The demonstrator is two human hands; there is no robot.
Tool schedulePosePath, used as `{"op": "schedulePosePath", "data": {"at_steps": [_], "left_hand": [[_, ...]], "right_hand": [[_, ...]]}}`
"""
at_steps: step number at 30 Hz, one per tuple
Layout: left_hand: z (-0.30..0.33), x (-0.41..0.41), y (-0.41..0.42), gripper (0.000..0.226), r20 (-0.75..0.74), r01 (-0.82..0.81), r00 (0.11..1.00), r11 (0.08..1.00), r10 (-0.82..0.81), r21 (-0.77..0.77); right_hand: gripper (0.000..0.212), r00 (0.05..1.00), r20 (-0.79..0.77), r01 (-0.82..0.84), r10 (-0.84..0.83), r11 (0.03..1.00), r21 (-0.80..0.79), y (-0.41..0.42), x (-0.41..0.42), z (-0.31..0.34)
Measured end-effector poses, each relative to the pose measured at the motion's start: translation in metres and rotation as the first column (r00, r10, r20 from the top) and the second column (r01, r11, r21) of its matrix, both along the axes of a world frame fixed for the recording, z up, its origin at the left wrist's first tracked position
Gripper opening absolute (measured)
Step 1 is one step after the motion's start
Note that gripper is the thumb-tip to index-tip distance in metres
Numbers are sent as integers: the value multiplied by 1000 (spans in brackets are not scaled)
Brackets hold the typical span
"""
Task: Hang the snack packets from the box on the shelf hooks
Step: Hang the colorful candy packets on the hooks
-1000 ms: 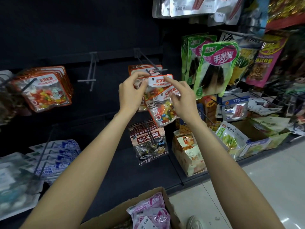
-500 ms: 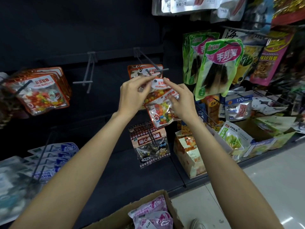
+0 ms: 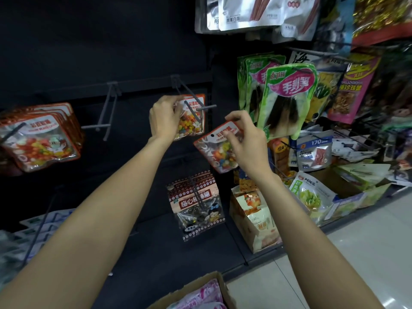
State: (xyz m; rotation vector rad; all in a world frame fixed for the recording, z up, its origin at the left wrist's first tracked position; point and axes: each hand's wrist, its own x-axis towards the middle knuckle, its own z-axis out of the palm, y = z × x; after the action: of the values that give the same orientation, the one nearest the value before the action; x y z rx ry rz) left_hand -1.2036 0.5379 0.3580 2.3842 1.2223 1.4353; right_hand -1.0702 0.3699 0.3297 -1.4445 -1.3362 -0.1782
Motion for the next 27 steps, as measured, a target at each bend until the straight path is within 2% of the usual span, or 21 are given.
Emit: {"op": "schedulePosePath", "data": {"at_steps": [3,6,8,10,11,13,16,18,21,24,27], "left_hand": [[1,0,-7,28,-14,-12,1000,1000,12,5],[0,-16,-40,23,164,76,983,994,-88,83],[2,-31,-65,19,241,227,944,973,-227,28],[4,-42,-81,10,225,411,900,898,-373,-156],[4,-46,-83,8,196,453,888,866,-416,-213],[5,-50,-84,18,163,462,886,859,-434,-220],[3,-49,-76,19,144,389,919,904,-367,-178],[1,-44,-68,19,114,323,945,934,-308,-152],[1,-32,-50,24,30,197,980,977,-195,-86],[0,-20,-25,46,-152,117,981,991,-125,-60],[-4,-9,-8,58,-260,70,963,997,-74,-26]], "right_hand": [[23,977,-131,-164,167,986,28,-2,-3,10],[18,918,-233,-311,321,947,77,2,-4,14],[13,898,-275,-333,342,939,83,10,-5,14],[16,885,-314,-338,344,938,77,19,-7,13],[18,881,-331,-333,339,940,75,23,-8,13],[21,872,-366,-325,326,943,66,31,-9,11],[24,868,-402,-294,292,954,58,40,-14,6],[25,921,-333,-203,204,978,37,47,-17,5],[37,999,-20,-44,42,996,-83,65,-15,3],[54,967,255,46,8,978,-203,86,-12,-1],[62,932,358,75,62,931,-356,104,-14,-1]]}}
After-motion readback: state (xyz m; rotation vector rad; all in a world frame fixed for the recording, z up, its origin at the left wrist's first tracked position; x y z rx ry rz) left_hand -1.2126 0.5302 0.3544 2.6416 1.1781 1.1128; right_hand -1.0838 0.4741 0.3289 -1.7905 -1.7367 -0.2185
